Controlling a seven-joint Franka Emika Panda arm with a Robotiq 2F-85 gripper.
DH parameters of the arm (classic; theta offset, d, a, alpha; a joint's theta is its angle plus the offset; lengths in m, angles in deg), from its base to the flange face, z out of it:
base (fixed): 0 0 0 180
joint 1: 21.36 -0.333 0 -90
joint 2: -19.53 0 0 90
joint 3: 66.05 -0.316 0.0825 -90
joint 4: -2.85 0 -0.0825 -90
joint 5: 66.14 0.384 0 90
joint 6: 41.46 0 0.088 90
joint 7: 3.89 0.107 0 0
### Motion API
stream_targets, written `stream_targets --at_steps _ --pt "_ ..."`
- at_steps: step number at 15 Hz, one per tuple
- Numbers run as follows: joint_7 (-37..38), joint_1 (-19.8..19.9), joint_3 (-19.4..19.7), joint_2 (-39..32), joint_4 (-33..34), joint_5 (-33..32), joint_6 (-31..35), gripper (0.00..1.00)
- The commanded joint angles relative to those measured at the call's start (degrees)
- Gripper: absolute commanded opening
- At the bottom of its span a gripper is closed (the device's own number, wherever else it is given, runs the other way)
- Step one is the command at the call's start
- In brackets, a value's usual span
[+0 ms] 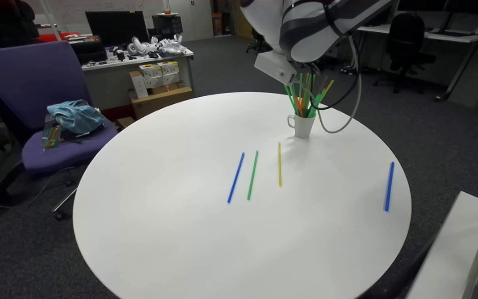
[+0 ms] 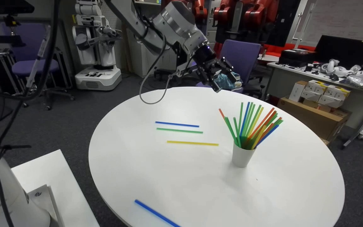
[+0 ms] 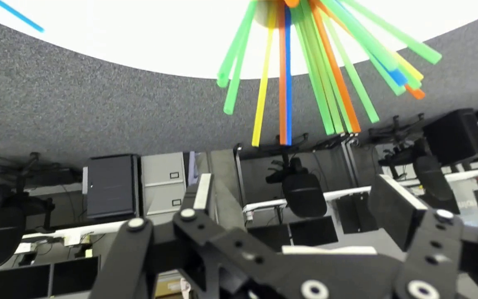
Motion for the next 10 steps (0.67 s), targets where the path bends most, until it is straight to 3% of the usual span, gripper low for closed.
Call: stream_targets --at_steps 1,8,10 --pt "-6.1 2.7 0.1 9.7 -14.2 4.7 11.2 1.00" --pt "-23.8 7.3 4.7 17.8 -37.2 14.2 33.0 1.00" --pt "-29.9 8.2 6.2 16.2 -41.2 16.9 39.1 1.00"
